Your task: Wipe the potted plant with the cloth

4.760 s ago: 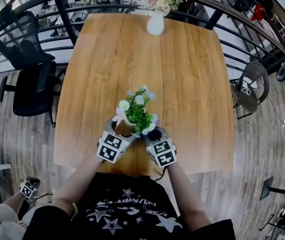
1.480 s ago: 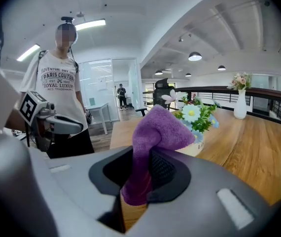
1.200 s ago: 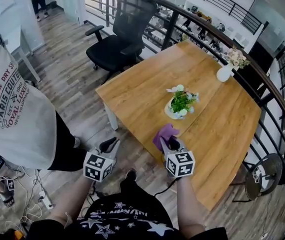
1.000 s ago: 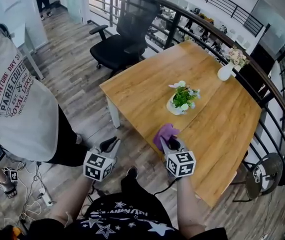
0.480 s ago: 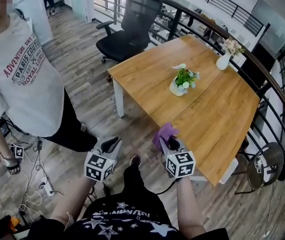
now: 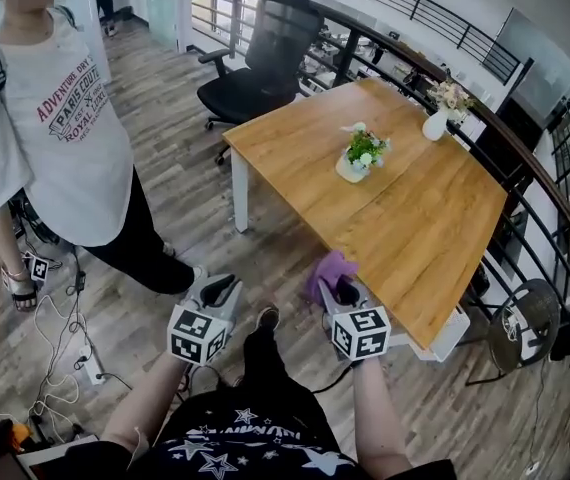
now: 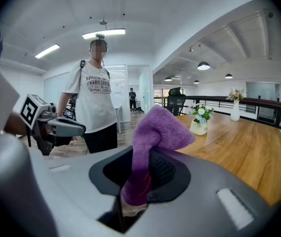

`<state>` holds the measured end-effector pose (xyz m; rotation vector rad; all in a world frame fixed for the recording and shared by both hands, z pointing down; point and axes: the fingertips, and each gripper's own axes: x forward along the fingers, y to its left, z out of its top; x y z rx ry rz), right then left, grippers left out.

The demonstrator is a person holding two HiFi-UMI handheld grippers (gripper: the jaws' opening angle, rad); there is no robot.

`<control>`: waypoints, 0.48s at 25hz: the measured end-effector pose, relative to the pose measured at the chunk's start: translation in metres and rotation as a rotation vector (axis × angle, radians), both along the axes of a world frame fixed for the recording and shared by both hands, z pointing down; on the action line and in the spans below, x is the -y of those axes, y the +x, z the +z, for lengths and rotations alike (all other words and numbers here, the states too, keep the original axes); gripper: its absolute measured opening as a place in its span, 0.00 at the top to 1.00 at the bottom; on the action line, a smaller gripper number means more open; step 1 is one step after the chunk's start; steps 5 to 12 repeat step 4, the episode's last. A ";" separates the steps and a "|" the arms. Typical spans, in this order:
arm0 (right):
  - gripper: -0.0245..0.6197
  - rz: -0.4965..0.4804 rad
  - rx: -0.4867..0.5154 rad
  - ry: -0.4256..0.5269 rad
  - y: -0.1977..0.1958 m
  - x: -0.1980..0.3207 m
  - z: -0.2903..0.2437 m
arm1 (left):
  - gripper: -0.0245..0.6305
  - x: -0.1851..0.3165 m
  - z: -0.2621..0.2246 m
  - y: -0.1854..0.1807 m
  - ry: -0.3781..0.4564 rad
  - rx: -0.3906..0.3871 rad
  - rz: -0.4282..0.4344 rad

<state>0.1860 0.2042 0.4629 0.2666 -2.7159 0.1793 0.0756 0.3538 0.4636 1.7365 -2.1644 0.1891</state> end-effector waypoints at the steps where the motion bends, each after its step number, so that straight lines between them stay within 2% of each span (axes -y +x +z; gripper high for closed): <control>1: 0.84 0.000 -0.003 -0.001 0.006 -0.005 0.003 | 0.87 -0.004 0.002 0.006 0.001 -0.001 0.001; 4: 0.84 0.002 -0.014 -0.005 0.026 -0.018 0.016 | 0.87 -0.017 0.012 0.026 0.005 -0.008 0.005; 12: 0.84 0.002 -0.014 -0.005 0.026 -0.018 0.016 | 0.87 -0.017 0.012 0.026 0.005 -0.008 0.005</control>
